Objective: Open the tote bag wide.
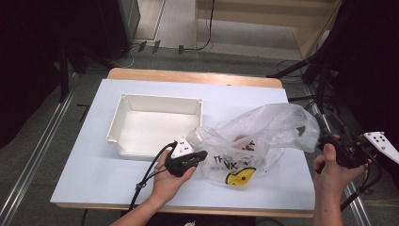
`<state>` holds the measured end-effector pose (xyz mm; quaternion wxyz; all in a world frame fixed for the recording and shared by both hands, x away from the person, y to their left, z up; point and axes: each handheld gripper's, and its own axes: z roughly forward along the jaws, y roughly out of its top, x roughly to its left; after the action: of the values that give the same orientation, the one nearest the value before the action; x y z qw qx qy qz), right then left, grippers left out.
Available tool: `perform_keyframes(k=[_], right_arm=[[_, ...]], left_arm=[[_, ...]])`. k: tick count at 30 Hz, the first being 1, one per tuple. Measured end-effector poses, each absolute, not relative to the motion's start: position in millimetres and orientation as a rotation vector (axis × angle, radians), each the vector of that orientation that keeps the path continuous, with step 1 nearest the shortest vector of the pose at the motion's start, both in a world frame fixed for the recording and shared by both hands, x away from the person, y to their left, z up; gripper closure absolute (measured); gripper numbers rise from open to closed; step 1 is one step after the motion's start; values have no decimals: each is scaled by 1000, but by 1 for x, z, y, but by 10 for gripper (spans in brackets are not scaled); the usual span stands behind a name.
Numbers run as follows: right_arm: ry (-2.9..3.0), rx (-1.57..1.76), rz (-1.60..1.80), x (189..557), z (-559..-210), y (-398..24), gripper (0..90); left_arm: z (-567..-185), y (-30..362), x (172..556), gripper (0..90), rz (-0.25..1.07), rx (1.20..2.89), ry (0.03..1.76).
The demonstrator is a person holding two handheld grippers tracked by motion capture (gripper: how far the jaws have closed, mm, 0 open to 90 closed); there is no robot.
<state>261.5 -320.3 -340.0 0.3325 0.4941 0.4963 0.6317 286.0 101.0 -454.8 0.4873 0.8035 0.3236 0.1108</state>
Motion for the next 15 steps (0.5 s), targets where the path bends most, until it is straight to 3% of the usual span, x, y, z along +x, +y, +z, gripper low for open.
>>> perform_keyframes(k=[6, 15], right_arm=[[1434, 1188, 1685, 262, -333, -293, 265], [1652, 1189, 1613, 283, -359, -247, 223]], left_arm=[[-454, 101, 286, 872, 268, 1952, 780], [-454, 100, 284, 862, 263, 1952, 768]])
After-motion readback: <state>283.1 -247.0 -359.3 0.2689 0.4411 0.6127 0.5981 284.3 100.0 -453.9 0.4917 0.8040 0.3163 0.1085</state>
